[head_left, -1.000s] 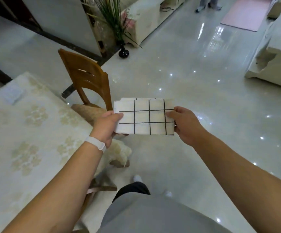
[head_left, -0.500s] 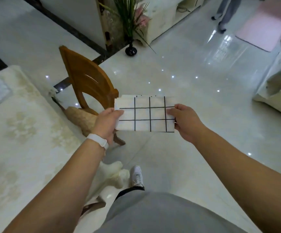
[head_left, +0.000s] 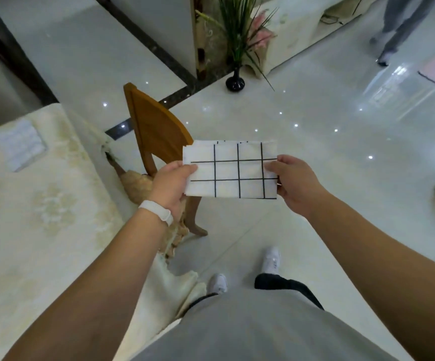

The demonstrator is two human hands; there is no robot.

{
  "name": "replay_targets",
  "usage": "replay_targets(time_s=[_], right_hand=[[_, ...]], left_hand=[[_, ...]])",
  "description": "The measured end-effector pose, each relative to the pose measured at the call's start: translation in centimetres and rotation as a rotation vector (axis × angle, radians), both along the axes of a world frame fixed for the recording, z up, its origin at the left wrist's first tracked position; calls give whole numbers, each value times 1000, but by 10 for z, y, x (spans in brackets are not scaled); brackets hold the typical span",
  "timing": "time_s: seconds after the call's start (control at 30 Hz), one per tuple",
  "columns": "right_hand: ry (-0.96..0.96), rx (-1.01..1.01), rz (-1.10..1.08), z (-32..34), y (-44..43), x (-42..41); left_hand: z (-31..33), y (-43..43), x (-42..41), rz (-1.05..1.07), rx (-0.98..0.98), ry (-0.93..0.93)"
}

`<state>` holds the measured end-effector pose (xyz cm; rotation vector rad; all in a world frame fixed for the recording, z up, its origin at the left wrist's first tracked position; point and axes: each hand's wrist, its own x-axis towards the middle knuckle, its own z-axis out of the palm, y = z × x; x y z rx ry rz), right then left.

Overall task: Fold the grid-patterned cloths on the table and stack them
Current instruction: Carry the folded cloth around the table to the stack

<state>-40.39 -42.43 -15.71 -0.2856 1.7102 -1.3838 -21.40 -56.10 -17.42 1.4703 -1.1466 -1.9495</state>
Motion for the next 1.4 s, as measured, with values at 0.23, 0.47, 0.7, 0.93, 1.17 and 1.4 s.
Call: replay_targets(time_s=[0.23,0.47,0.7,0.93,1.17,1.4], right_hand=[[-54,-16,124,-13,-63,-57],[-62,-20,260,-4,-119,-143],[-61,-43,380,8,-165,-213],[-83,-42,473,9,-217,-230],[-87,-8,541,-2,-293,-216],[-35,30,571,0,-394,-195]], left_hand=[[-8,-37,-39,147,2,-54],[3,-64,-115,266,-26,-49],[13,-83,-173,381,-18,-14],[20,-109,-185,458,-22,-23],[12,-164,-170,518,-30,-10],[11,-255,-148,579,-81,2]])
